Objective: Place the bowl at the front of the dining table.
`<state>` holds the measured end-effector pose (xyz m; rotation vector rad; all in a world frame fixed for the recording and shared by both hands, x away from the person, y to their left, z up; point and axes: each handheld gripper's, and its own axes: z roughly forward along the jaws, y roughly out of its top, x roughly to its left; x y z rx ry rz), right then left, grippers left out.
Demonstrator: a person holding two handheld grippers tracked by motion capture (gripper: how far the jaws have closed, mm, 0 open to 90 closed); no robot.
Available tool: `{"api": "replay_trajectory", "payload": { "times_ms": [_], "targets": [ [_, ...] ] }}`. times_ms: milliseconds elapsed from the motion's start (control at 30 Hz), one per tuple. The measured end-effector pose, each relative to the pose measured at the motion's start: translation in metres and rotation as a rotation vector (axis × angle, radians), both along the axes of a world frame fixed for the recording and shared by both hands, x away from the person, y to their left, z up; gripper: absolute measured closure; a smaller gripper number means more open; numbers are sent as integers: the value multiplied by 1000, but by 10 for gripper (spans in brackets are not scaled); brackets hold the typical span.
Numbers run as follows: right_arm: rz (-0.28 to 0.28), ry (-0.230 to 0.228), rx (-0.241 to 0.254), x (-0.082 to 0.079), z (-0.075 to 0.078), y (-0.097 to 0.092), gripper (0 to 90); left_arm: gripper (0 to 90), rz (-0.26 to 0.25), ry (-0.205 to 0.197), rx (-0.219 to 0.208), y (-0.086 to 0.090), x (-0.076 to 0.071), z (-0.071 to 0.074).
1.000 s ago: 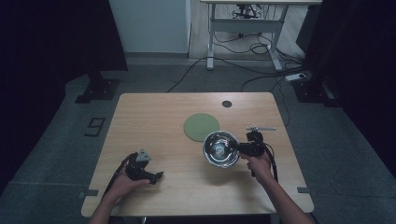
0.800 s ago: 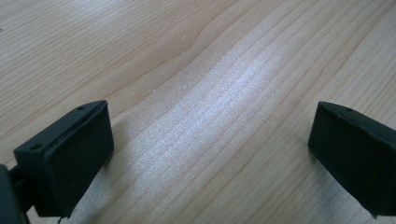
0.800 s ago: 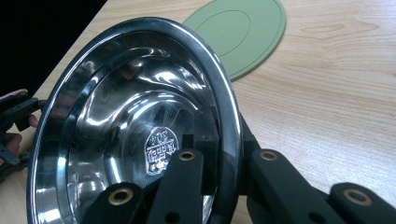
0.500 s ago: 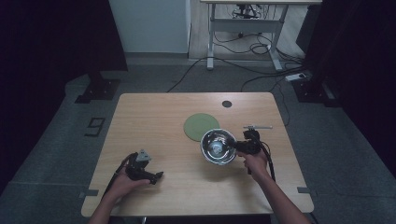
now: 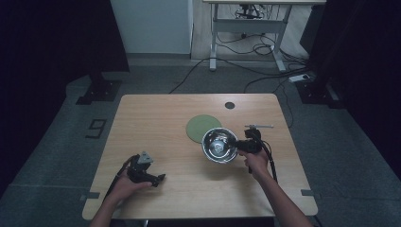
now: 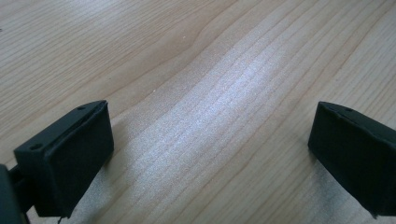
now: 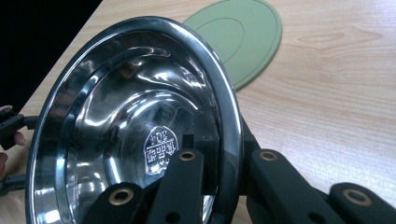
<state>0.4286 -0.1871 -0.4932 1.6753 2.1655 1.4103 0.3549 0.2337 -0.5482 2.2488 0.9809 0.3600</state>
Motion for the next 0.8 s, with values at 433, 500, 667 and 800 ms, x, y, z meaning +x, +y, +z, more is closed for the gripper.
{"api": "replay_trajectory", "payload": {
  "times_ms": [433, 500, 667, 800],
  "targets": [
    [4, -6, 7, 10, 3, 10, 865, 0, 0, 0, 0, 0, 0, 0],
    [2, -6, 8, 11, 3, 11, 865, 1, 0, 0, 0, 0, 0, 0],
    [-7, -8, 20, 15, 4, 11, 869, 1, -1, 0, 0, 0, 0, 0],
    [-15, -2, 19, 18, 3, 11, 870, 1, 0, 0, 0, 0, 0, 0]
  ]
}}
